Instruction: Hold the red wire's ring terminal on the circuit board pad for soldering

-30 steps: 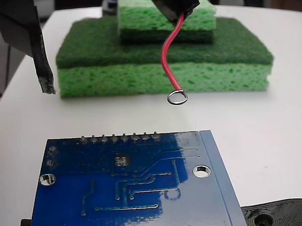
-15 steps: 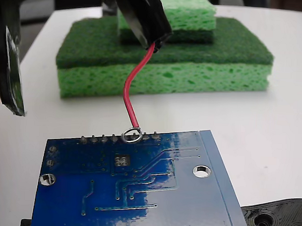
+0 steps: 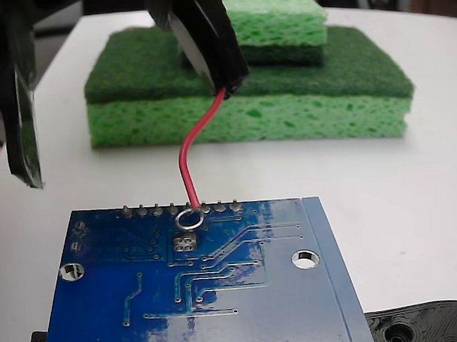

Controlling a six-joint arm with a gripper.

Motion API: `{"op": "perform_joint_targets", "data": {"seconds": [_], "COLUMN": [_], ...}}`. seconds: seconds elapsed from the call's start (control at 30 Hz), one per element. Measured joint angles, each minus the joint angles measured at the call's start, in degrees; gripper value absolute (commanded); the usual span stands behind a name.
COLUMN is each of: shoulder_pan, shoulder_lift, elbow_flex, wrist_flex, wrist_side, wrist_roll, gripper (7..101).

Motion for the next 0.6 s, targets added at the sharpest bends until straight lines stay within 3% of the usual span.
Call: {"op": "perform_joint_targets", "data": {"seconds": [0.6], "shoulder_pan": [0.2], "shoulder_lift": [-0.5], "elbow_flex": [-0.2], "wrist_flex": [-0.9], "wrist_side": [-0.1], "wrist_roll": [0.7], "gripper": [100.3]}}
